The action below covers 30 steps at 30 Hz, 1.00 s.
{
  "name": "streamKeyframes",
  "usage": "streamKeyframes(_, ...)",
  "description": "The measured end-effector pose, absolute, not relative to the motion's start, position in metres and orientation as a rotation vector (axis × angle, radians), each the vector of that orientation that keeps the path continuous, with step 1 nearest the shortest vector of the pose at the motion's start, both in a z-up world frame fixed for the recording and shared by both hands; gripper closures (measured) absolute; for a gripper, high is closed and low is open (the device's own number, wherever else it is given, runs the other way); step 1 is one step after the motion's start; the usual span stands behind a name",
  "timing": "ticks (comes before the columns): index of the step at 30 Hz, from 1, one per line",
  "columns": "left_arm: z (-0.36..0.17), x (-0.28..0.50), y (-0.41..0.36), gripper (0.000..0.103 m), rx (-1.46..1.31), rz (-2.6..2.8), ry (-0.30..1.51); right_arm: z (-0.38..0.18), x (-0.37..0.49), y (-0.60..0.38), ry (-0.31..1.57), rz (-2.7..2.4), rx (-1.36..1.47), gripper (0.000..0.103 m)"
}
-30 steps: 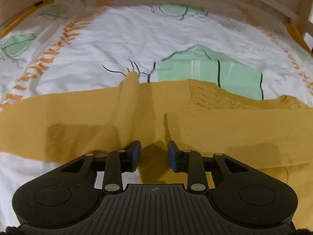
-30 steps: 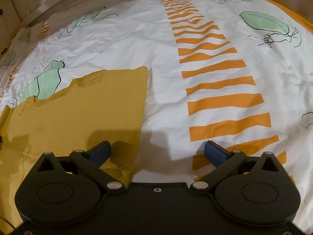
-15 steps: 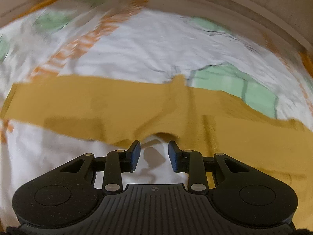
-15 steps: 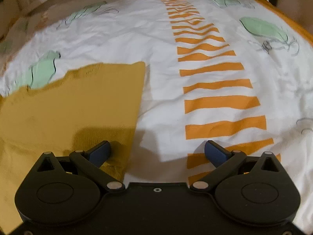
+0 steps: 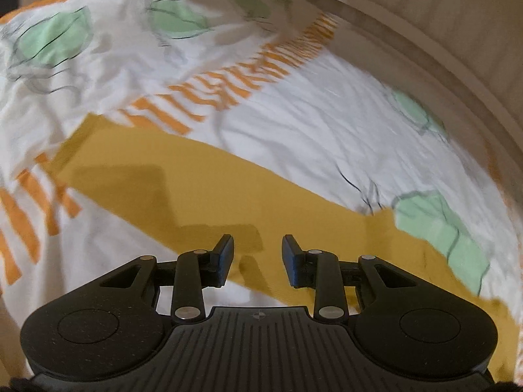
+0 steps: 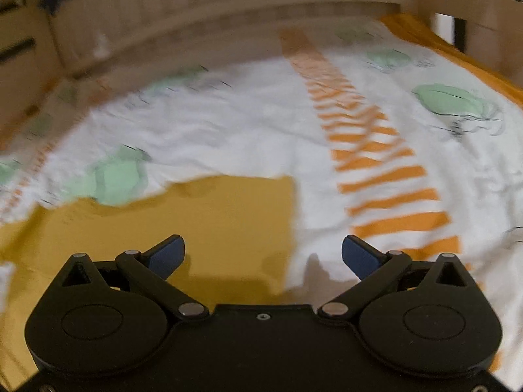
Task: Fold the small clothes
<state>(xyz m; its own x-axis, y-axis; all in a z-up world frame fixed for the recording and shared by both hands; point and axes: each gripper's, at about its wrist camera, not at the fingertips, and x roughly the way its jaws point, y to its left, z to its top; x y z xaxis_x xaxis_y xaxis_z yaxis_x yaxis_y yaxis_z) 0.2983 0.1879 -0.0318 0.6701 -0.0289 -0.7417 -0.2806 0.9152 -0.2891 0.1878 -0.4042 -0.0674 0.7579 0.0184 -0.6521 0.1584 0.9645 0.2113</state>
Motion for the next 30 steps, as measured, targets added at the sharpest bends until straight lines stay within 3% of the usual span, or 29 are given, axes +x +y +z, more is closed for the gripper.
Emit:
streamKeyframes(10, -0.029, 0.291, 0.238, 0.072, -0.498, 0.257, 0.746, -0.084, 0.184, -0.352, 0.722, 0.092, 0.409, 0.0)
streamKeyframes(17, -0.035, 0.276, 0.281, 0.071, -0.588, 0.302, 0.668, -0.093, 0.179, -0.307, 0.713, 0.042, 0.366, 0.0)
streamKeyframes(21, -0.042, 0.27, 0.299, 0.061, -0.643, 0.296, 0.665, -0.09, 0.176, -0.287, 0.689, 0.04, 0.391, 0.0)
streamKeyframes(24, -0.046, 0.267, 0.306, 0.046, -0.666, 0.283, 0.667, -0.088, 0.178, -0.271, 0.687, 0.059, 0.362, 0.0)
streamKeyframes(30, -0.063, 0.264, 0.323, 0.045, -0.703, 0.278, 0.68, -0.089, 0.181, -0.243, 0.692, 0.099, 0.296, 0.0)
